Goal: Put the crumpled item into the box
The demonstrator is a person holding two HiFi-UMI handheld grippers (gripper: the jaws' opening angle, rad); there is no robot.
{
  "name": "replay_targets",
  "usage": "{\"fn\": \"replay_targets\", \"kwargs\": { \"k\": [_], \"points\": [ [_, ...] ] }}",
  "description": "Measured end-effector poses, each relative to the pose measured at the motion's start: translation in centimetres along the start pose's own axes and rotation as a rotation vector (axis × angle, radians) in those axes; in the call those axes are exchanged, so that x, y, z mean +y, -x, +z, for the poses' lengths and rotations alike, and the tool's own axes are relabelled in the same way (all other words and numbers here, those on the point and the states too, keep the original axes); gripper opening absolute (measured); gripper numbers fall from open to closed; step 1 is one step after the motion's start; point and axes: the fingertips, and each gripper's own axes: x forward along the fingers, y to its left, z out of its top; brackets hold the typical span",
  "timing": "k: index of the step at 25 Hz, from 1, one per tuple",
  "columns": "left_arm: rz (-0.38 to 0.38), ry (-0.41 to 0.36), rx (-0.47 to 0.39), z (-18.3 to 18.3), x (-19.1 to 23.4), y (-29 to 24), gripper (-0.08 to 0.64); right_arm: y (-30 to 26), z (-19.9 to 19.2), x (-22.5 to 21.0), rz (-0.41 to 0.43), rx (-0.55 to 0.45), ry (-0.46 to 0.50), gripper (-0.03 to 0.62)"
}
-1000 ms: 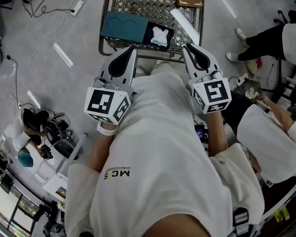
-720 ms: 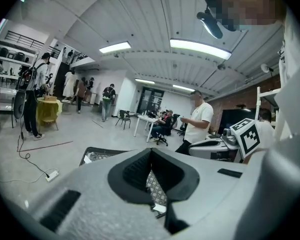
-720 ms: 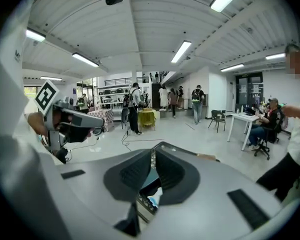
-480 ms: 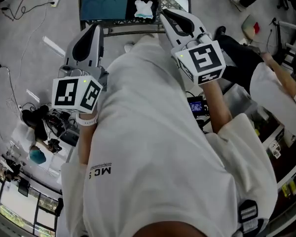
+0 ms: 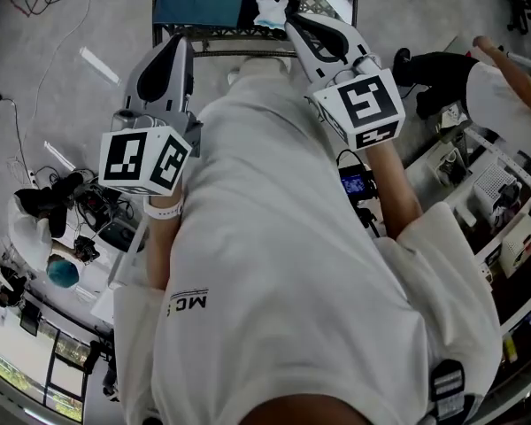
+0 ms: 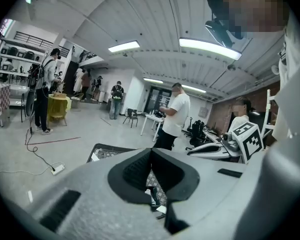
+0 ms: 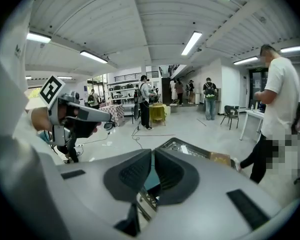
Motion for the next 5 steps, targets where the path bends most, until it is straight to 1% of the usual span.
{"fn": "replay_targets", "kwargs": {
  "k": [5],
  "points": [
    [-0.01,0.022,0.003,1.7,0.2,0.4,0.023,0.0,1.9,0.4,-0.013,0.011,-0.006,0.035]
  ]
}}
